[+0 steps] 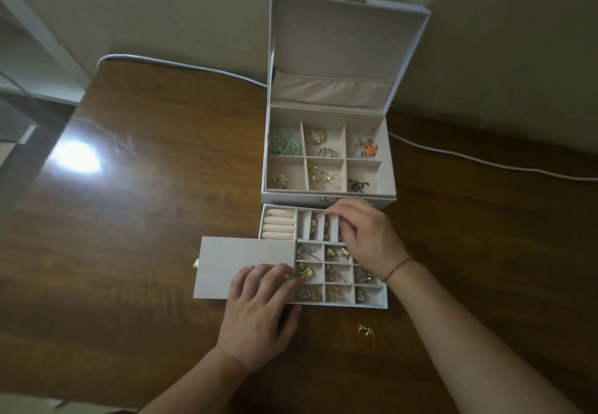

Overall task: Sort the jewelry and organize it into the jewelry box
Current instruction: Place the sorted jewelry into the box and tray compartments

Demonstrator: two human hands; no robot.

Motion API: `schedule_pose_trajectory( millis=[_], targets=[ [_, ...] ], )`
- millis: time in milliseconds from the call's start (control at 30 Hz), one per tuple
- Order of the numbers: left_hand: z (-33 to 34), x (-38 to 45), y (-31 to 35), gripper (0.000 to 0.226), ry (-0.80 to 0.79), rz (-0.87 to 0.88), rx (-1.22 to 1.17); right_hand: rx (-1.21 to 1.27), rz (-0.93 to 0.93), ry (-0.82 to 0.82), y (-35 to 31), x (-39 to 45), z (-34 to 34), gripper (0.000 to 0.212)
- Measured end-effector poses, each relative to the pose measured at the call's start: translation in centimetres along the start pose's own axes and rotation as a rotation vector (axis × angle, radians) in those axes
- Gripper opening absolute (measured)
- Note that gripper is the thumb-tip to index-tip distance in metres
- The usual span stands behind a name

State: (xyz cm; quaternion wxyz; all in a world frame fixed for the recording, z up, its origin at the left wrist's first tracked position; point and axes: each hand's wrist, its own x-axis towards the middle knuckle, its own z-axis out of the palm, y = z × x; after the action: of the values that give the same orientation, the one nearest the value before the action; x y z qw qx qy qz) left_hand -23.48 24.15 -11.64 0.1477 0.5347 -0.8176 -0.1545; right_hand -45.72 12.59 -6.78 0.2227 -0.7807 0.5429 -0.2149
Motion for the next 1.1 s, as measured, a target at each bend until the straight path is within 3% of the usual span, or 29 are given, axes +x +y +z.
schedule_pose_trajectory(
  millis=[167, 333, 500, 767, 933, 1100],
  targets=[
    [-0.1, 0.0, 0.0, 0.043, 0.010, 0.005, 0.010, 0.047, 0.285, 0.345, -1.9, -7.7, -2.0, 0.016],
    [-0.2, 0.0, 0.2, 0.041, 0.035, 0.009, 0.014, 0.000, 0.369, 0.161, -2.6, -17.0, 0.2, 0.019],
    [-0.2, 0.1, 0.2, 0.041, 0.034, 0.013, 0.021, -0.164, 0.337, -0.054, -2.5, -18.5, 1.6, 0.026],
    [-0.3, 0.0, 0.3, 0.047, -0.002, -0.009, 0.021, -0.204, 0.253, 0.001, -1.6, -17.7, 2.5, 0.027],
    [-0.3, 0.0, 0.4, 0.039, 0.028, 0.001, 0.029, -0.037, 0.324, 0.133, -1.5, -17.6, 3.1, 0.033],
    [-0.3, 0.1, 0.3, 0.041, 0.033, 0.011, 0.023, 0.121, 0.295, 0.298, -4.5, -10.2, 1.6, 0.014]
  ],
)
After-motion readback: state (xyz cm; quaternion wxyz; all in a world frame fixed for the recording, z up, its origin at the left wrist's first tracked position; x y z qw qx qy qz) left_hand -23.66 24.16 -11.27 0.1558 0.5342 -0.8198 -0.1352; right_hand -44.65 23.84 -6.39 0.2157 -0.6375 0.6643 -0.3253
